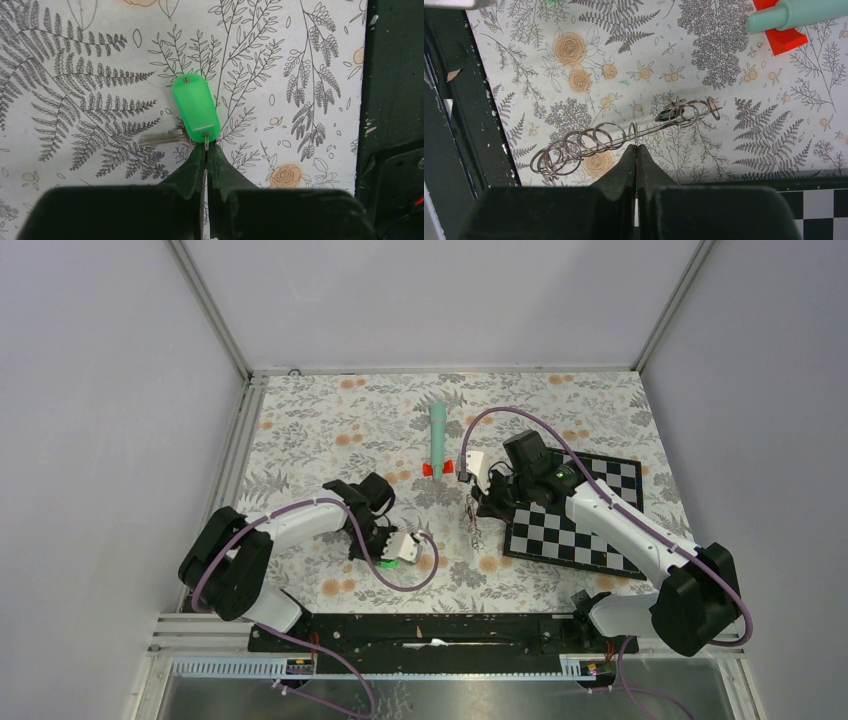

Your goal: Put the keys on the keyring

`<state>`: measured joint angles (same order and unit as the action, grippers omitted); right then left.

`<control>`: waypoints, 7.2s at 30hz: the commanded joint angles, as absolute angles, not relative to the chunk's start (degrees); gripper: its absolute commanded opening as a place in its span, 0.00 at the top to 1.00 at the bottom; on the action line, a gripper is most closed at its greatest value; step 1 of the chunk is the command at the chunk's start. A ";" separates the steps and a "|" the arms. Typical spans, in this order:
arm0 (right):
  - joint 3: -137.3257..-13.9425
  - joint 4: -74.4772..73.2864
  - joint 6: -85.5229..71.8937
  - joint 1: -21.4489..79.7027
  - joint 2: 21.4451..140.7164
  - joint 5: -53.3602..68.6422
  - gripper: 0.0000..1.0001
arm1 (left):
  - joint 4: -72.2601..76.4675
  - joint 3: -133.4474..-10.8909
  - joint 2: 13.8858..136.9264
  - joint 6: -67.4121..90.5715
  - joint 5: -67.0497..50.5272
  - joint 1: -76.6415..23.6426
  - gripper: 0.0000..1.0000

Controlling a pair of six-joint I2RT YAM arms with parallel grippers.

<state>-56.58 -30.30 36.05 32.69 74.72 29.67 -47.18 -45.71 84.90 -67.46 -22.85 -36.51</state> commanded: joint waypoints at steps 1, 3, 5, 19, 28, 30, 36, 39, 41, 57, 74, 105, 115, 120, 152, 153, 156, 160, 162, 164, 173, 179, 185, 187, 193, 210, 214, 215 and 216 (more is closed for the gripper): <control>-57.12 -28.92 35.66 32.39 73.48 32.36 1.00 | -48.87 -49.51 82.49 -67.22 -23.59 -36.83 1.00; -57.34 -28.76 35.66 32.43 73.33 33.65 1.00 | -48.93 -51.13 81.20 -66.80 -24.83 -36.83 1.00; -57.84 -28.47 35.22 32.43 73.51 34.99 1.00 | -49.05 -53.19 80.09 -65.97 -27.17 -36.78 1.00; -53.64 -12.18 26.29 32.42 72.23 39.89 1.00 | -45.84 -69.32 79.23 -51.95 -44.01 -36.65 1.00; -53.88 -8.98 27.32 32.38 72.83 39.11 1.00 | -37.11 -68.12 78.72 -49.09 -43.73 -36.95 1.00; -53.92 -9.45 28.35 32.38 72.74 39.19 1.00 | -36.95 -67.96 79.11 -50.14 -42.02 -37.24 0.97; -52.74 -11.02 30.47 32.43 71.74 37.39 1.00 | -38.90 -67.61 80.17 -51.12 -35.52 -37.85 1.00; -52.16 -12.56 32.28 32.31 70.77 35.08 1.00 | -42.48 -65.53 81.06 -54.20 -28.79 -37.79 1.00; -51.64 -13.69 33.37 32.33 69.95 34.00 1.00 | -43.62 -62.54 81.63 -56.00 -24.45 -37.72 1.00; -48.16 -16.18 34.13 30.23 66.62 33.21 1.00 | -33.61 -45.43 86.83 -57.01 -19.74 -37.71 0.98; -48.19 -16.18 33.86 30.15 68.18 34.46 1.00 | -34.34 -46.61 85.44 -56.03 -18.68 -37.70 0.79; -48.23 -16.63 33.77 30.15 69.26 35.25 1.00 | -36.04 -49.04 85.48 -55.16 -19.90 -37.71 0.92; -48.78 -17.84 34.73 30.15 69.08 35.63 1.00 | -36.41 -51.01 83.36 -55.85 -20.46 -37.71 1.00; -49.66 -19.22 35.72 30.11 68.57 37.50 1.00 | -38.33 -53.67 79.37 -57.75 -24.97 -37.70 1.00; -53.45 -11.85 32.96 32.59 71.45 41.51 1.00 | -31.81 -69.09 80.63 -41.80 -43.68 -40.44 1.00; -53.22 -11.53 32.96 32.62 71.45 41.69 1.00 | -31.82 -69.18 80.72 -42.20 -43.68 -40.61 1.00; -52.29 -10.81 32.83 32.67 71.54 42.60 1.00 | -30.82 -69.15 81.09 -42.59 -42.62 -41.36 1.00; -51.63 -9.73 31.83 32.69 71.85 43.82 1.00 | -28.01 -68.68 81.38 -40.85 -40.63 -41.98 1.00; -51.50 -9.19 31.36 32.72 72.09 43.81 1.00 | -27.24 -68.60 81.39 -40.26 -40.04 -42.21 1.00; -51.40 -8.75 30.74 32.76 72.35 43.60 1.00 | -26.28 -68.54 81.31 -39.01 -39.04 -42.34 1.00; -51.71 -7.10 26.86 32.79 73.96 42.73 1.00 | -23.75 -68.59 81.86 -35.71 -31.69 -44.58 1.00; -51.59 -6.59 25.89 32.85 74.40 42.58 1.00 | -23.64 -68.92 81.83 -35.58 -28.93 -45.66 1.00; -51.77 -6.05 24.40 32.81 75.19 42.78 1.00 | -23.87 -69.23 81.96 -36.69 -25.76 -47.75 1.00; -51.90 -5.86 23.82 32.81 75.51 42.57 1.00 | -24.64 -69.64 82.17 -37.42 -25.07 -48.48 1.00; -52.16 -5.44 22.34 32.74 76.38 42.83 1.00 | -27.38 -69.60 81.80 -42.09 -26.44 -50.02 1.00; -51.11 -3.25 19.39 28.73 75.51 46.93 1.00 | -27.40 -66.74 79.89 -47.98 -25.83 -48.22 1.00; -51.44 -3.17 18.59 28.74 75.98 47.10 1.00 | -28.12 -68.36 80.65 -47.48 -22.07 -49.15 1.00; -51.56 -3.18 18.36 28.72 76.18 47.19 1.00 | -28.05 -68.57 80.82 -47.28 -20.43 -49.50 1.00; -51.74 -3.17 18.10 28.73 76.42 47.20 1.00 | -28.04 -68.89 81.04 -47.08 -19.00 -50.00 1.00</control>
